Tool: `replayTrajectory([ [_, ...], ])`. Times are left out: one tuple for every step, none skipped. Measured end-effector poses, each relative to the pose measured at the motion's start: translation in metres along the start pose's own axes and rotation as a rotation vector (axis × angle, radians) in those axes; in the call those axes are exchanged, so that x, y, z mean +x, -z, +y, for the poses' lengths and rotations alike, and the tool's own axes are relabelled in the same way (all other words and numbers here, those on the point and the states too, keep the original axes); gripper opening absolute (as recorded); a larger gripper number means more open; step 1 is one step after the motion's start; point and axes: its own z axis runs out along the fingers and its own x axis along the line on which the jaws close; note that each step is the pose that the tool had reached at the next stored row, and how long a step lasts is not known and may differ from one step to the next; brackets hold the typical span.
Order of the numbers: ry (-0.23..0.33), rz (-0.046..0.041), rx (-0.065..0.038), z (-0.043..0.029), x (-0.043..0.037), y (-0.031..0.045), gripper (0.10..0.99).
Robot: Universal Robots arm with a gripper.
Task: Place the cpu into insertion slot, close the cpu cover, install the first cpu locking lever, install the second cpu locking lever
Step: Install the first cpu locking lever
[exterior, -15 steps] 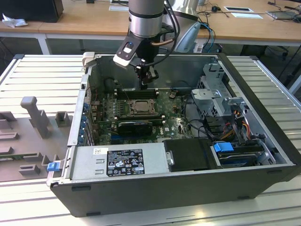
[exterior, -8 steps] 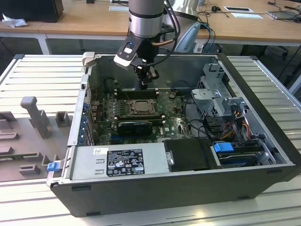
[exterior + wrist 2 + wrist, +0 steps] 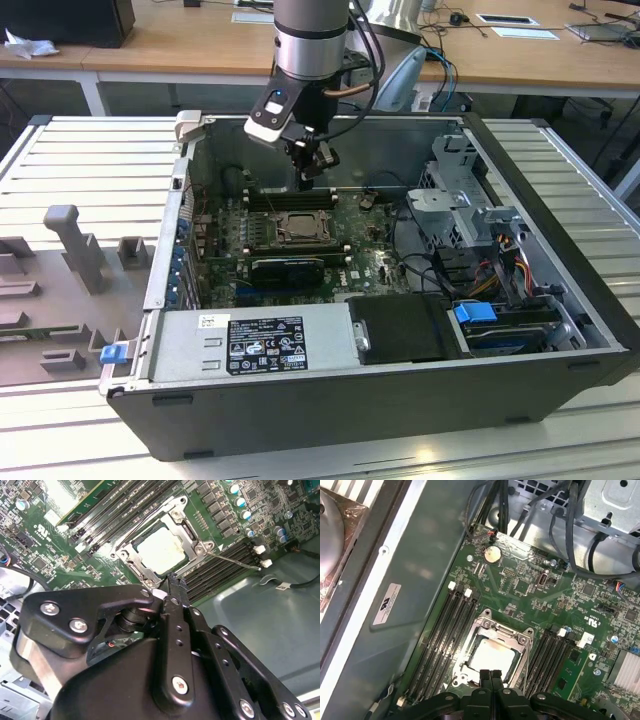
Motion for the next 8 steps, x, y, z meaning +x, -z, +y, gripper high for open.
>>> replayTrajectory([
  [0.003,0.0001,0.000,0.0000,0.0000,0.0000,0.106],
  [0.007,0.0002,0.000,0.0000,0.0000,0.0000,0.106],
  [0.013,0.0004,0.000,0.0000,0.0000,0.0000,0.106],
  [0.017,0.0006,0.001,0.0000,0.0000,0.0000,0.106],
  [0.020,0.0007,0.001,0.0000,0.0000,0.0000,0.106],
  [0.024,0.0008,0.001,0.0000,0.0000,0.0000,0.106],
  [0.028,0.0009,0.001,0.0000,0.0000,0.0000,0.106],
  [0.034,0.0011,0.001,0.0000,0.0000,0.0000,0.106],
])
